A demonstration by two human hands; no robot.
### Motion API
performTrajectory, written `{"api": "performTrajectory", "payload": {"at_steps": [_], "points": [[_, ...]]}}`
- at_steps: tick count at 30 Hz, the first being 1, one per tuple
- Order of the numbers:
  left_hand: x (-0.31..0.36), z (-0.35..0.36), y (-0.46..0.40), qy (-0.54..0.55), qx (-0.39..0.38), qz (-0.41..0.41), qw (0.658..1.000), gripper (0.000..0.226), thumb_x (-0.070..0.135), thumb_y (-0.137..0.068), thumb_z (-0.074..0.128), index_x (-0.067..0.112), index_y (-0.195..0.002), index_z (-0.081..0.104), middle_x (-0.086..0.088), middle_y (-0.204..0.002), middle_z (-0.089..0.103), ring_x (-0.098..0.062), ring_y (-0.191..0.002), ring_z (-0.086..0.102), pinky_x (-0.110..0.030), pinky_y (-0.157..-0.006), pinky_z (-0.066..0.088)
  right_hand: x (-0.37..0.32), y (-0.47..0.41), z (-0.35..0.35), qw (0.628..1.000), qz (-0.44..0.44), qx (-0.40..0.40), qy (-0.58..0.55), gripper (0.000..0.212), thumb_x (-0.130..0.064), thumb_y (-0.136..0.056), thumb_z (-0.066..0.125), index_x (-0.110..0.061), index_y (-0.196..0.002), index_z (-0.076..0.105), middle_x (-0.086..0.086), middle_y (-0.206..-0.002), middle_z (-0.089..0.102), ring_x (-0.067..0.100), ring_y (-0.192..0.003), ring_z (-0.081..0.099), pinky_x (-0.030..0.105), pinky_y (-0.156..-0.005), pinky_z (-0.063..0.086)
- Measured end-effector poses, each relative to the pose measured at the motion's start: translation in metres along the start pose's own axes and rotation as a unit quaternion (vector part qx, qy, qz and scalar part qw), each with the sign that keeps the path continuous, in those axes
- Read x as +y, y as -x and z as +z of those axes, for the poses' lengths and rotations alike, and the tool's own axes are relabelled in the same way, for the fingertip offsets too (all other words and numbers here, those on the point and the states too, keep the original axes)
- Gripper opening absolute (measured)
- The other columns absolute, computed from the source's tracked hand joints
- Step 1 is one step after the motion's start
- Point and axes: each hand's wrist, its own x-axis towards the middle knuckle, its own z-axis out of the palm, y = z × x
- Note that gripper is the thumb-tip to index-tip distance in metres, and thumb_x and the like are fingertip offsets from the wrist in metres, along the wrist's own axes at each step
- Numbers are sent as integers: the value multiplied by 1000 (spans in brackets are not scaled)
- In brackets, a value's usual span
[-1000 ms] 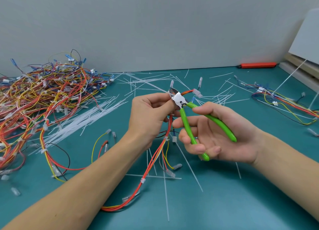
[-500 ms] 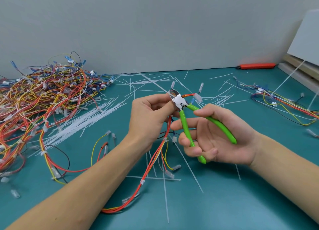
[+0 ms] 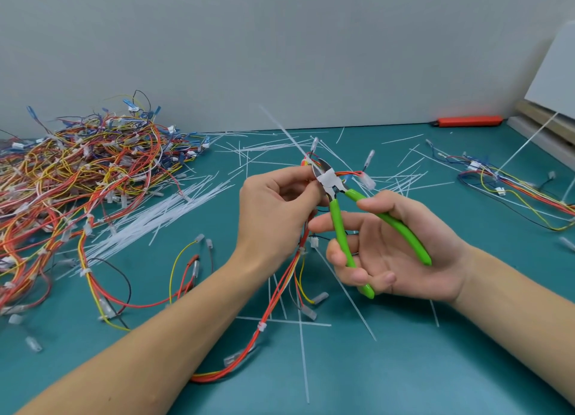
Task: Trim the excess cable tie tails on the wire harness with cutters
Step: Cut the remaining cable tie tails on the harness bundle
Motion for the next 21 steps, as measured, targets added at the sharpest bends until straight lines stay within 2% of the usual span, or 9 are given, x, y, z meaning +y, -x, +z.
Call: {"api": "performTrajectory", "payload": {"at_steps": [4, 7, 9, 15, 18, 21], "points": [[2, 2, 2, 11, -1, 2, 1000, 20, 10, -91, 73, 28, -86, 81, -1, -75, 78, -13, -66, 72, -32, -63, 61, 2, 0, -2, 1000, -9, 0, 3, 49, -38, -94, 56, -10, -135, 63, 15, -96, 65, 27, -74, 56, 24, -49, 34], [5, 0, 1, 46, -12, -22, 999, 16, 7, -88, 72, 21, -87, 82, -6, -80, 79, -19, -71, 75, -30, -63, 59, 3, -1, -2, 1000, -10, 5, 5, 47, -38, -94, 57, -12, -132, 65, 15, -94, 63, 27, -74, 54, 23, -49, 33], [6, -3, -1, 89, -23, -51, 994, 21, 8, -87, 63, 17, -86, 82, -11, -81, 78, -23, -72, 75, -29, -63, 57, 3, -1, -2, 1000, -8, 9, 2, 47, -38, -94, 57, -12, -132, 65, 14, -94, 63, 27, -74, 54, 23, -49, 33], [10, -1, -3, 128, -16, -130, 983, 41, 36, -101, 57, 18, -73, 80, -13, -73, 75, -24, -65, 72, -30, -59, 57, 4, -2, 0, 999, 2, 23, 24, 49, -40, -91, 61, -13, -131, 65, 13, -93, 64, 26, -74, 53, 23, -49, 32], [9, -2, -6, 132, -10, -169, 977, 48, 48, -98, 61, 6, -81, 78, -27, -86, 74, -35, -71, 71, -34, -60, 58, 5, -2, 3, 999, 7, 27, 30, 49, -41, -90, 62, -13, -131, 66, 12, -93, 63, 26, -73, 54, 23, -49, 31], [8, -3, -6, 138, -20, -191, 972, 51, 52, -93, 68, 2, -86, 76, -33, -94, 72, -34, -72, 70, -33, -59, 58, 6, -3, 4, 999, 12, 28, 38, 50, -41, -90, 62, -13, -131, 66, 12, -94, 63, 26, -74, 55, 22, -49, 33]]}}
